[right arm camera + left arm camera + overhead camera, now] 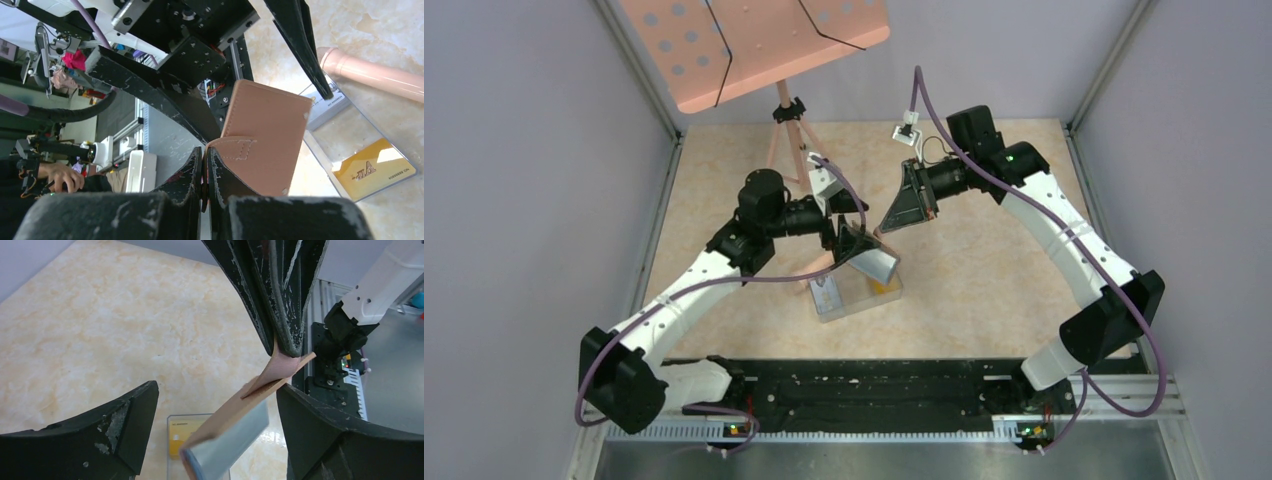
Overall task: Put the credit cards into the card holder
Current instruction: Open the card holder.
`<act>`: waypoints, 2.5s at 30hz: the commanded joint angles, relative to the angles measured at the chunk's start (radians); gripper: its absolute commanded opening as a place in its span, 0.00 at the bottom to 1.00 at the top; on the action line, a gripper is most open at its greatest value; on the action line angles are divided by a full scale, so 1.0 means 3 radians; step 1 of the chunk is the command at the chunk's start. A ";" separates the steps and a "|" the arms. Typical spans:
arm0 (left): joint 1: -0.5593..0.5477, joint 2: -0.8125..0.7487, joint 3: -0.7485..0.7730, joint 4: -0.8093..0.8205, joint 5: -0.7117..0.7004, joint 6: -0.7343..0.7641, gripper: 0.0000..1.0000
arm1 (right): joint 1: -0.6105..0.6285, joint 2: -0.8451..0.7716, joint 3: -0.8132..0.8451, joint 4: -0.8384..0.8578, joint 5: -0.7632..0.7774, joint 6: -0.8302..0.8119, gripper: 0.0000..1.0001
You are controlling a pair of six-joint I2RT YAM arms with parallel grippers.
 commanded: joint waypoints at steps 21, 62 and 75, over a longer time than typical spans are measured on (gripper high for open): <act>-0.0001 0.0028 0.0155 -0.0125 -0.0002 -0.0580 0.00 | -0.0086 -0.0124 -0.0279 0.0585 0.0596 0.0510 0.14; 0.0127 -0.0277 0.0419 -0.0907 -0.1098 -0.1604 0.73 | -0.0323 -0.0702 -0.1478 0.2124 0.0170 0.1388 0.00; 0.0233 -0.0147 0.0311 -0.1920 -0.1428 -0.1593 0.89 | -0.0492 -0.0619 -0.1368 0.2126 0.0238 0.1587 0.00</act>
